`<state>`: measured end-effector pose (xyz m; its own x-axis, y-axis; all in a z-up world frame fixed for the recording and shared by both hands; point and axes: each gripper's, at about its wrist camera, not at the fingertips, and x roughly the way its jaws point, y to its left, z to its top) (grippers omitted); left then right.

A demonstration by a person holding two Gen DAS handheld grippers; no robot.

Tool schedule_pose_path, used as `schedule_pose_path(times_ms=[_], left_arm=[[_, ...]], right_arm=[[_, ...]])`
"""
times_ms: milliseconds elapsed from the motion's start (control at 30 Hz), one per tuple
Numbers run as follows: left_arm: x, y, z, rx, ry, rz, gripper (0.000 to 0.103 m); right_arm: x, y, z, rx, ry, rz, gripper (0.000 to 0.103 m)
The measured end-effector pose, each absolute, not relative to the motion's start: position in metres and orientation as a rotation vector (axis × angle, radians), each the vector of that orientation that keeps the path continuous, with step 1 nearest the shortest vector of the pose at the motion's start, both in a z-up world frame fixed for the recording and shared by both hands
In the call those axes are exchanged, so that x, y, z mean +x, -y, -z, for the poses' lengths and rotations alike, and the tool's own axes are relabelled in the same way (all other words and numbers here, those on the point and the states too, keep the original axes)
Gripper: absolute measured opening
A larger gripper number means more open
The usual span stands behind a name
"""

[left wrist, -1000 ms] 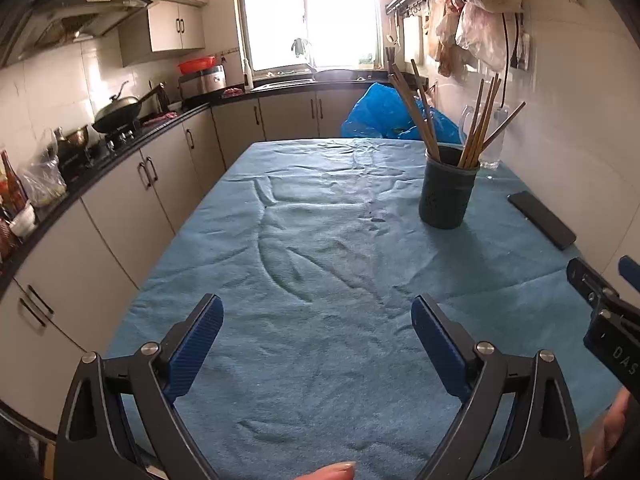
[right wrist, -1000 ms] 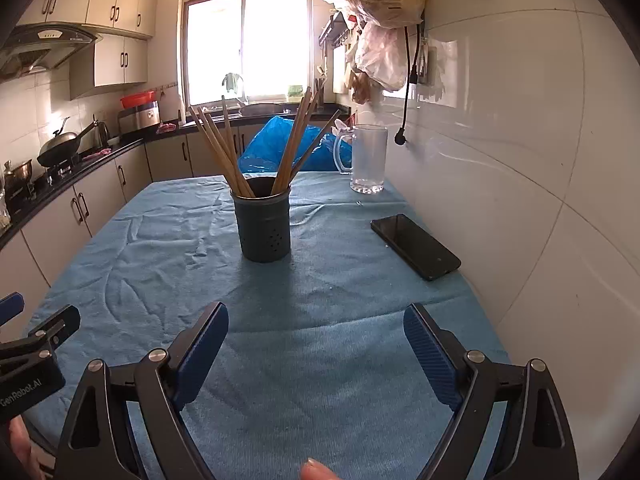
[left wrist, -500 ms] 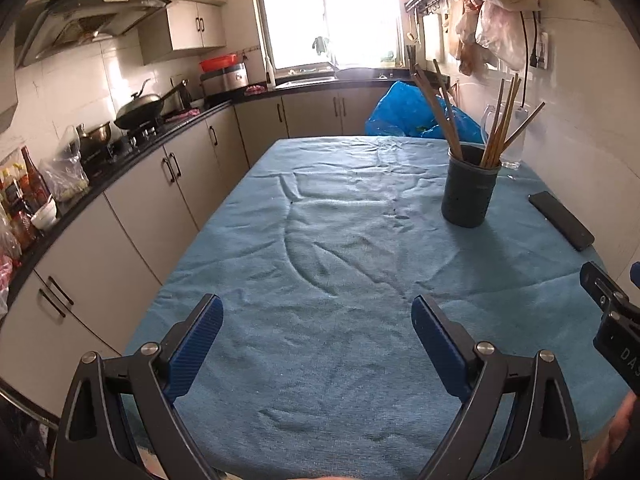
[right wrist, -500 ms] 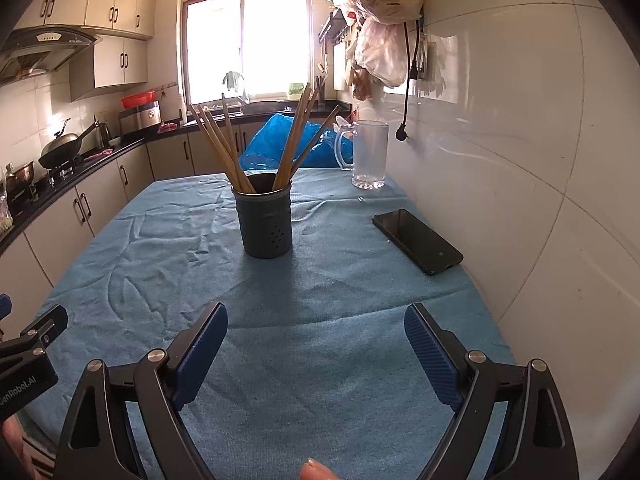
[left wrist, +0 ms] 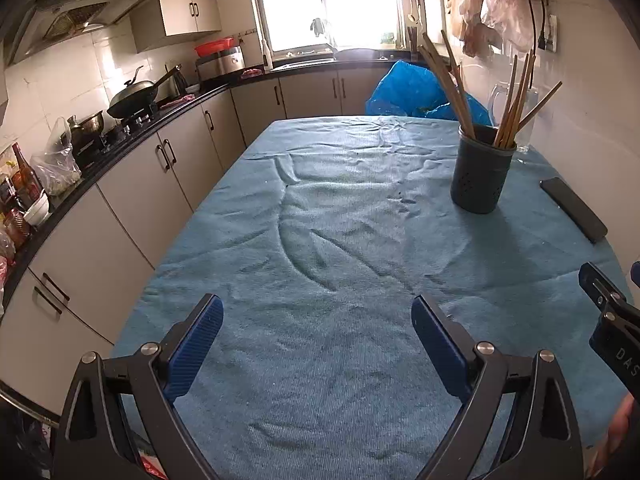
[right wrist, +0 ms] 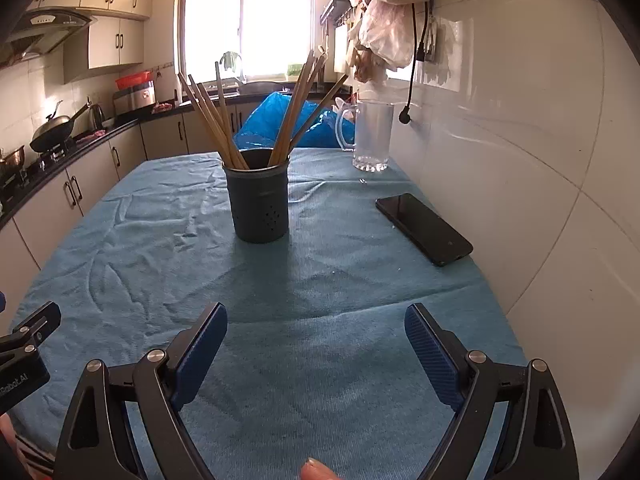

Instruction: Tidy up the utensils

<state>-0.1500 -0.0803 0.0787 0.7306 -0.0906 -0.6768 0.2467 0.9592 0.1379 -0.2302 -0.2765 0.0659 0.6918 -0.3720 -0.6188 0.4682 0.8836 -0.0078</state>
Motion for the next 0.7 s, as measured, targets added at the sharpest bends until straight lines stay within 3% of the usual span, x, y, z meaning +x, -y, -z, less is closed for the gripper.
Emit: schedule_pose_path(times_ms=[700], left_arm=[[-0.129, 0.088, -0.061, 0.243, -0.765, 0.188, 0.094]], right_arm=[[-0.207, 0.284, -0.042, 0.146, -0.719, 0.487, 0.093]])
